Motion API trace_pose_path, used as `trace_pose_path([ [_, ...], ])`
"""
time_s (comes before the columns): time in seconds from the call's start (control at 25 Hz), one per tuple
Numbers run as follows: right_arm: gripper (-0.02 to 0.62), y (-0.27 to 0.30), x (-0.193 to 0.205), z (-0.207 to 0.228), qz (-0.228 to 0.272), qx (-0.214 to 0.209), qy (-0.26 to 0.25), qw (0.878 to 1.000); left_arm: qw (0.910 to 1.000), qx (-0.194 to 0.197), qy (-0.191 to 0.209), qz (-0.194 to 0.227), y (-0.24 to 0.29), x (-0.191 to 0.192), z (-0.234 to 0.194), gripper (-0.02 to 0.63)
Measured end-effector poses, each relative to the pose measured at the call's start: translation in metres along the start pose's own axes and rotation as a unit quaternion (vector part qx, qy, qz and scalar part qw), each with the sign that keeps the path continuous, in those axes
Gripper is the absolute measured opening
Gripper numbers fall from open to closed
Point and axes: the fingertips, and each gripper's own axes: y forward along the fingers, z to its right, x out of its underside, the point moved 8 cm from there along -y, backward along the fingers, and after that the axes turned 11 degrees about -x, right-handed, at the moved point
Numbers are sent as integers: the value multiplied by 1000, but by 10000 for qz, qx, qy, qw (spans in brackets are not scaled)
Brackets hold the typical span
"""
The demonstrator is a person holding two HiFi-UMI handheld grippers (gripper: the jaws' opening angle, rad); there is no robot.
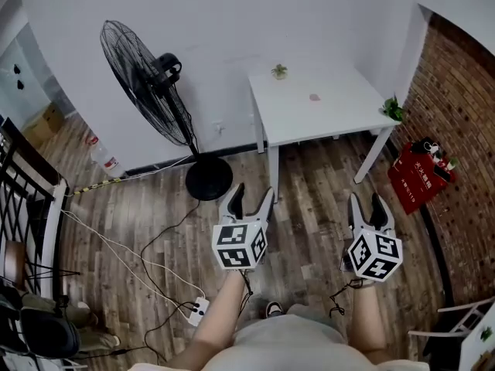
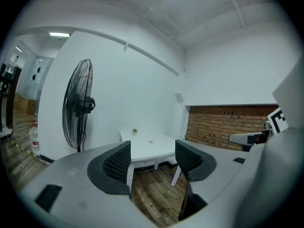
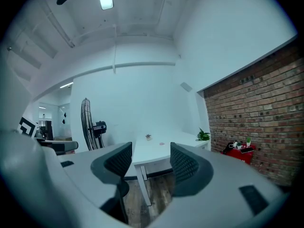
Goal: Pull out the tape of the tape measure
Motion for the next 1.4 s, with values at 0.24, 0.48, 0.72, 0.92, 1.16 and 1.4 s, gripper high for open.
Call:
trace_pose_path([
  [0.24,252,7,9,-1,-157,110,80,9998,9998,-2,-23,-215,14,9,-9,270],
  [0.48,248,27,15,16,-168,181,152,9996,9996,-38,-30,-278,39,17,-10,270],
  [0.72,242,71,5,39,-99,157,180,9997,9995,-136,13,-280,81,11,-11,270],
  [0.92,239,119,-7,61,-134,56,211,9997,9993,-289,39,-251,126,-2,-10,270],
  [1.16,239,175,-25,94,-161,-116,221,9996,9987,-422,7,-278,179,-13,-4,270],
  [1.4,239,227,-38,129,-115,-172,297,9993,9985,-501,43,-239,235,-25,4,270],
])
